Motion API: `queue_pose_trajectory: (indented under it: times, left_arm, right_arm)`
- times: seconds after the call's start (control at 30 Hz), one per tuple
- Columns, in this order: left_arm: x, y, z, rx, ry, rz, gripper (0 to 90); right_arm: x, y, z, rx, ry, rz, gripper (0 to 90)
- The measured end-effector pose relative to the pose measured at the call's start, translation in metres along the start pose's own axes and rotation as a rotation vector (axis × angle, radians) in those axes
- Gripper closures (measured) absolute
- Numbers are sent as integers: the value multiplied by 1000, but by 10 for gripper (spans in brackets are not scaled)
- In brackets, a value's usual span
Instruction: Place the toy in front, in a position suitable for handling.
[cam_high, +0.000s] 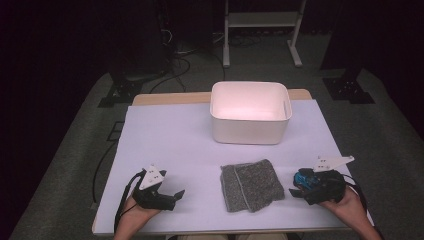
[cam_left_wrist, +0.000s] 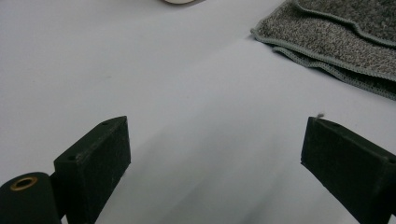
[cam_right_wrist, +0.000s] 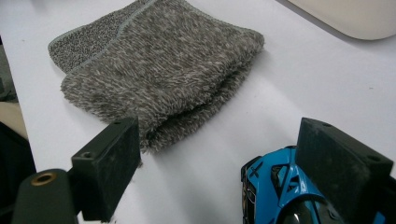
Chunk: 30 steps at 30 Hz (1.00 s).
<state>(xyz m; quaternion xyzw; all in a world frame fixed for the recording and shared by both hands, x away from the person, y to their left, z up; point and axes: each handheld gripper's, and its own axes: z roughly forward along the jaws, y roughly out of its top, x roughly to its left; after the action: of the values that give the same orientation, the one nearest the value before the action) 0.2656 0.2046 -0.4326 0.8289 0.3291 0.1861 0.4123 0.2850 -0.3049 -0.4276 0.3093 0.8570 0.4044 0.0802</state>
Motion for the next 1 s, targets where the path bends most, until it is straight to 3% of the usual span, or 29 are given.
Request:
queue_pose_trajectory:
  times: [0.27,0.47,0.7,1.0]
  left_arm:
    - [-3,6,2,4,-31,3,78]
    - [-7,21,4,-3,-69,31,78]
    - [-21,52,21,-1,-155,119,78]
    - [-41,88,50,30,-233,227,78]
  right_arm:
    - [-1,0,1,-4,17,0,133]
    - [-2,2,2,5,22,3,133]
    - [-1,3,-3,-1,19,6,133]
    - [0,6,-3,1,18,-1,133]
